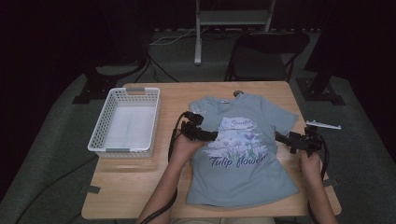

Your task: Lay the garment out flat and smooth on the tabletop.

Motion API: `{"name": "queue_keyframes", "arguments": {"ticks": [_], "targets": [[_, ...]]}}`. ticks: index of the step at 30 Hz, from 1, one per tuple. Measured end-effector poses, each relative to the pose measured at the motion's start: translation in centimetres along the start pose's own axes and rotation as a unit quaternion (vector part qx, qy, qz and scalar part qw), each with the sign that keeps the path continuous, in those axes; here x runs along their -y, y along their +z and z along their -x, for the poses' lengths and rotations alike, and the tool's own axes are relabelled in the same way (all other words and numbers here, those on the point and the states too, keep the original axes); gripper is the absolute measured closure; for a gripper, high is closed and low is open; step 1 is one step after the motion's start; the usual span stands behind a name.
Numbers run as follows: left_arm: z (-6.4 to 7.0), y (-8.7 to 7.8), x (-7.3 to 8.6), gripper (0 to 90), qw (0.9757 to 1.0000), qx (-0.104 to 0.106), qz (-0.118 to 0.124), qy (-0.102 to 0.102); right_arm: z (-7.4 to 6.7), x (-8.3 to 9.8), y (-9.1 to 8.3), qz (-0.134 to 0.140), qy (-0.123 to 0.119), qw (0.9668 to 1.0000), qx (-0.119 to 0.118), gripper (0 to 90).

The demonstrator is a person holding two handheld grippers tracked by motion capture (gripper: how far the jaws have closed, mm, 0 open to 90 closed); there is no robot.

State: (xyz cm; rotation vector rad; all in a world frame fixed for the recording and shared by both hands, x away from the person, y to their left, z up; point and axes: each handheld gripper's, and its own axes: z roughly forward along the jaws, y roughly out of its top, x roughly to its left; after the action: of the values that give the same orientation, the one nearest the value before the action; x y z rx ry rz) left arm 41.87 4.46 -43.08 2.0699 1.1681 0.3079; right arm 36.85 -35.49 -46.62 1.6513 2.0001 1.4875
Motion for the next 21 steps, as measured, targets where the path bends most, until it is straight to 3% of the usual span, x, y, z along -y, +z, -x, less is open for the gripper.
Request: {"name": "queue_keyframes", "arguments": {"ticks": [5, 8, 14, 16, 18, 21], "targets": [[-0.2, 1.8, -1.6, 11.2, 0.9995, -0.030, -0.009, 0.002, -0.1, 0.3, 0.2, -0.007, -0.005, 1.0000, 0.004, 4.4], [0.2, 2.5, -2.7, 11.3, 0.9994, -0.033, -0.004, -0.001, 0.3, 0.5, 0.3, -0.012, 0.005, 0.9999, 0.000, 4.5], [2.2, 4.7, -5.1, 11.7, 0.9982, -0.049, -0.015, 0.033, 0.6, 0.8, 0.4, -0.019, 0.010, 0.9998, 0.001, 5.4], [2.5, 5.7, -5.4, 11.7, 0.9970, -0.066, -0.022, 0.036, 0.6, 0.8, 0.2, -0.016, 0.010, 0.9998, -0.002, 5.4], [2.6, 6.7, -5.5, 13.8, 0.9972, -0.062, -0.030, 0.029, 0.6, 0.7, -0.1, -0.011, 0.013, 0.9999, -0.003, 5.4], [2.5, 8.1, -5.3, 13.8, 0.9951, -0.077, -0.051, 0.034, 0.6, 0.6, -0.6, -0.004, 0.021, 0.9996, -0.019, 5.4]]}}
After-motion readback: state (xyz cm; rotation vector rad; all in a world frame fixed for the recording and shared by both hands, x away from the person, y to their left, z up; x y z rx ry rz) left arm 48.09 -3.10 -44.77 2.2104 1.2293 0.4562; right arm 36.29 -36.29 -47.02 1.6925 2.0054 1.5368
